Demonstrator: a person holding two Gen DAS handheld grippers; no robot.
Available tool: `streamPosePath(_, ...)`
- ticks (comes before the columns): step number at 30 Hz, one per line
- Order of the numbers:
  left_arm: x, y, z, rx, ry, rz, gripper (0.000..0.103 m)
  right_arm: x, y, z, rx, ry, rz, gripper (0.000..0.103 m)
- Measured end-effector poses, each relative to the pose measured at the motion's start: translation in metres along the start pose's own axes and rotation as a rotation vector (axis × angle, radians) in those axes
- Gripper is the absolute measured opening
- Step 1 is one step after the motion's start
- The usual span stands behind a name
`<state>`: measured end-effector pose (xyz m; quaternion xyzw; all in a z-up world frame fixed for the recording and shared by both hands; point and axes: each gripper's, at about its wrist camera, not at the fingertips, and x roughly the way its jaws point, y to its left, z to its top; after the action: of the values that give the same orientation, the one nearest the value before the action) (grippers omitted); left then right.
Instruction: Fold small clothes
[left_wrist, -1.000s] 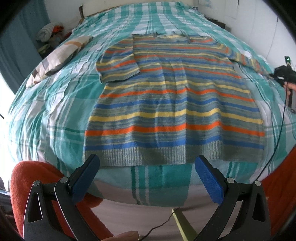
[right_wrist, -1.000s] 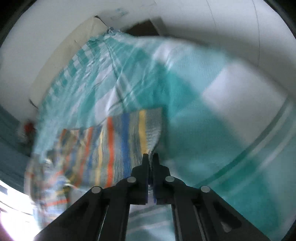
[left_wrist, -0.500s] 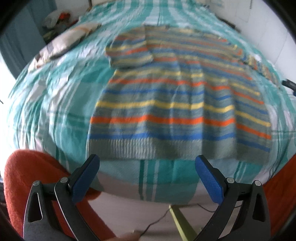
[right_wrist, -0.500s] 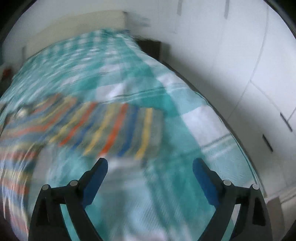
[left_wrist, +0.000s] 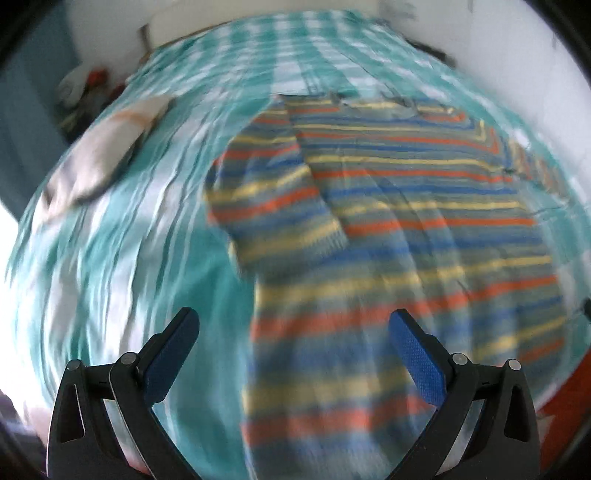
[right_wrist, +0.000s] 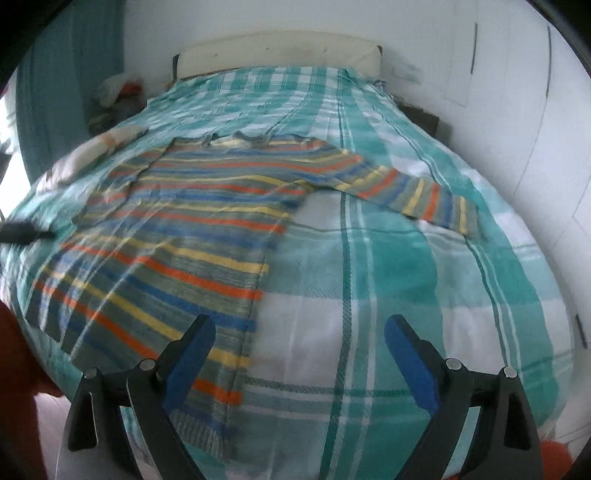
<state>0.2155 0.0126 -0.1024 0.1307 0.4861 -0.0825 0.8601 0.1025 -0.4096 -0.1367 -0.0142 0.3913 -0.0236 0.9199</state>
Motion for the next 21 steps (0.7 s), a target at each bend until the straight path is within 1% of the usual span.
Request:
streamPosePath(2,0.027,-0.01,0.014,0.091,0.026,0.002,0.101,0.001,0.0,-0.001,0.022,0.013,0.011,0.092)
streamPosePath(3,0.046,-0.017,0.02,0.144,0.052,0.006,0.101,0.001,-0.001,-0.001,0.027,0.016,0.012,0.092)
streamPosePath(5,0.068,-0.023,0.026,0.205,0.088,-0.006,0.081,-0.002,-0.001,-0.003,0.026,0.009,0.008,0.092)
streamPosePath(6,0.076,-0.022,0.03,0.209,0.101,-0.049,0.079,-0.004,-0.002,-0.004,0.021,0.005,0.005,0.092)
streamPosePath(7,0.077,-0.017,0.033,0.187,0.095,-0.086,0.069,-0.006,-0.002,-0.005,0.015,-0.002,0.002,0.092)
streamPosePath(8,0.076,-0.011,0.037,0.16,0.094,-0.115,0.045,-0.008,-0.002,-0.005,0.008,-0.007,-0.001,0.092)
streamPosePath(9,0.075,-0.003,0.042,0.127,0.1,-0.144,0.027,-0.009,-0.002,-0.006,0.002,-0.011,-0.005,0.092)
streamPosePath(10,0.073,0.008,0.048,0.078,0.11,-0.182,0.003,-0.01,-0.002,-0.007,-0.003,-0.013,-0.008,0.092)
streamPosePath(11,0.068,0.026,0.055,0.008,0.098,-0.214,0.002,-0.01,-0.003,-0.007,-0.005,-0.014,-0.01,0.092)
streamPosePath(12,0.062,0.039,0.058,-0.041,0.066,-0.205,0.002,-0.01,-0.004,-0.006,-0.001,-0.015,-0.012,0.092)
streamPosePath(13,0.052,0.064,0.066,-0.112,0.026,-0.184,0.002,-0.009,-0.005,-0.005,0.007,-0.017,-0.012,0.092)
streamPosePath(15,0.04,0.109,0.076,-0.256,-0.03,-0.168,0.002,-0.009,-0.008,-0.003,0.022,-0.024,-0.009,0.092)
streamPosePath(16,0.033,0.14,0.078,-0.353,-0.064,-0.143,0.001,-0.009,-0.009,-0.002,0.029,-0.03,-0.01,0.092)
streamPosePath(18,0.026,0.205,0.075,-0.553,-0.102,-0.05,0.001,-0.009,-0.008,-0.002,0.031,-0.031,-0.007,0.092)
streamPosePath(20,0.031,0.245,0.07,-0.655,-0.09,0.013,0.001,-0.006,-0.007,-0.002,0.027,-0.024,-0.002,0.092)
streamPosePath(21,0.036,0.261,0.066,-0.689,-0.076,0.047,0.001,-0.004,-0.006,-0.002,0.025,-0.019,0.001,0.092)
